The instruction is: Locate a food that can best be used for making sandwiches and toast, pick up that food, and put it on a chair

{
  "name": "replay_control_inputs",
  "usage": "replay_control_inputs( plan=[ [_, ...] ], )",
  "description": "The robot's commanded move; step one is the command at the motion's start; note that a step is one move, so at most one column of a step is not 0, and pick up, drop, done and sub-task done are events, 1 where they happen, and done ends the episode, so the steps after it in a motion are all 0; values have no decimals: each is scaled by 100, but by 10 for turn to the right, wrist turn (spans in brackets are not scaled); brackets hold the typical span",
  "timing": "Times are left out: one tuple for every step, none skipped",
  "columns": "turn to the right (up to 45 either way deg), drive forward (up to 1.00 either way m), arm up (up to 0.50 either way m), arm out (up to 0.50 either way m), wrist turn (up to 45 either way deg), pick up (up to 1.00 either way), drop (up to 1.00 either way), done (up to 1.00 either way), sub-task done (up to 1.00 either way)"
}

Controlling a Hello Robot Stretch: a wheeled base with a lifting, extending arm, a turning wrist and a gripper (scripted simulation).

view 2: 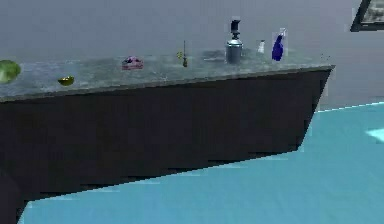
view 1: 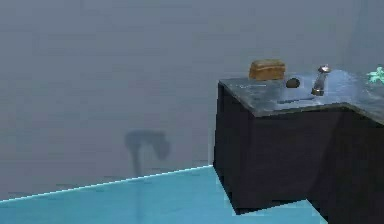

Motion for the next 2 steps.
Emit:
replay_control_inputs(
  plan=[
    [0,75,0,0,0,0,0,0,0],
    [-450,0,0,0,0,0,0,0,0]
  ],
)
